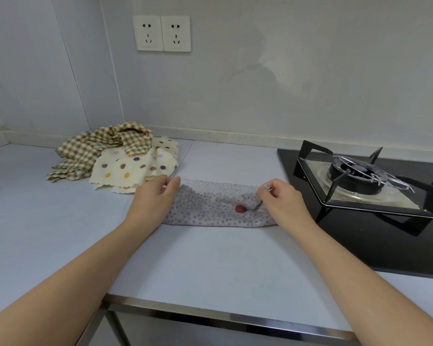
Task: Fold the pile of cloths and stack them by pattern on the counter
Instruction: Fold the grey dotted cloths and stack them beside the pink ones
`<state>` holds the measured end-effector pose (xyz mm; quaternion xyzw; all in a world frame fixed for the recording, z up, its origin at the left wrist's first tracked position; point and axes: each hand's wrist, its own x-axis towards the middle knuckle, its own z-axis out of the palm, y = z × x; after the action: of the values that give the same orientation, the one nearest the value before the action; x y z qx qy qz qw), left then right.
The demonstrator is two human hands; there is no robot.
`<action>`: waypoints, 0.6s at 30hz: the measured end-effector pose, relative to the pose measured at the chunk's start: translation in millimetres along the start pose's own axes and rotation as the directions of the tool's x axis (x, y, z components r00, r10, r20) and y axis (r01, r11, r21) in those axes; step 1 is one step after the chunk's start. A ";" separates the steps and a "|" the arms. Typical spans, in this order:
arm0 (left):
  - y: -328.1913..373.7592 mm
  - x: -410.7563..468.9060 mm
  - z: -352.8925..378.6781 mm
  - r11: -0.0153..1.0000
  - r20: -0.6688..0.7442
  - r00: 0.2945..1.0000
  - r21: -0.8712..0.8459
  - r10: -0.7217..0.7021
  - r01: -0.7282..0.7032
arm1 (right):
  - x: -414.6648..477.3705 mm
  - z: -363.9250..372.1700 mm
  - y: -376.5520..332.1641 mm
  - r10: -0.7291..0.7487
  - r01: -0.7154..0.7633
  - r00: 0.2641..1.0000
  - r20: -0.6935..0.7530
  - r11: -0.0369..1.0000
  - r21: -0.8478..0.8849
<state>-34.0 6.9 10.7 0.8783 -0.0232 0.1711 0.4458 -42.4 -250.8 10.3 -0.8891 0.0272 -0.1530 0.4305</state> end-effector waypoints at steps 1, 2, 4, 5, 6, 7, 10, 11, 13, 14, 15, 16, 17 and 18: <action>1.7 -0.1 -0.7 1.000 0.046 0.999 -0.007 -0.013 0.014 | -0.8 -0.8 -1.1 0.004 -0.004 1.000 0.022 1.000 0.021; 3.0 0.6 -1.8 1.000 0.102 0.994 0.009 -0.026 0.025 | -1.3 -1.6 -1.8 0.007 -0.009 0.999 0.045 0.999 0.039; 2.5 3.5 -7.6 0.992 0.232 0.972 0.124 -0.034 0.005 | -3.0 -4.1 -4.2 0.001 -0.003 0.994 0.109 1.000 0.019; 1.4 5.0 -11.7 0.983 0.299 0.954 0.180 -0.029 -0.026 | -3.4 -4.9 -5.2 -0.003 0.004 0.989 0.146 1.000 -0.005; 0.7 6.4 -15.5 0.976 0.360 0.933 0.209 -0.024 -0.055 | -3.5 -5.3 -5.4 -0.007 0.014 0.985 0.173 0.999 -0.037; -0.3 7.9 -18.2 0.974 0.394 0.919 0.213 -0.015 -0.075 | -3.4 -5.0 -5.3 -0.018 0.030 0.983 0.184 0.997 -0.066; -5.3 9.6 -20.0 0.986 0.332 0.943 0.153 0.006 -0.061 | -1.6 -2.5 -1.5 -0.058 0.073 0.990 0.132 0.991 -0.109; -5.7 9.7 -20.2 0.989 0.274 0.962 0.137 0.010 -0.049 | -1.2 -2.3 -0.7 -0.067 0.078 0.993 0.101 0.992 -0.102; -8.1 11.9 -19.9 0.997 0.204 0.979 0.072 -0.006 -0.009 | -0.2 -3.0 0.5 -0.068 0.072 0.997 0.043 0.994 -0.084; -6.1 12.3 -21.4 0.999 0.205 0.978 0.026 -0.034 0.030 | 0.5 -4.1 0.6 -0.066 0.067 0.998 0.014 0.995 -0.070; -3.1 12.3 -23.5 0.997 0.217 0.974 -0.003 -0.068 0.071 | 1.1 -5.7 0.7 -0.063 0.062 0.998 -0.010 0.997 -0.056; 0.3 12.1 -25.9 0.995 0.250 0.963 -0.010 -0.096 0.101 | 1.9 -7.0 1.6 -0.056 0.055 0.998 -0.024 0.997 -0.047; 2.3 13.0 -27.9 0.992 0.291 0.949 -0.004 -0.118 0.125 | 3.1 -7.9 2.6 -0.053 0.052 0.998 -0.023 0.998 -0.044; 3.8 13.5 -29.9 0.990 0.336 0.932 0.005 -0.137 0.144 | 4.0 -8.1 4.1 -0.052 0.051 0.999 -0.012 0.997 -0.058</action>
<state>-30.3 29.7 34.2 0.8896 -0.0375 -0.0133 0.4550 -40.7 -260.2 12.8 -0.9004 0.0116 -0.1691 0.4006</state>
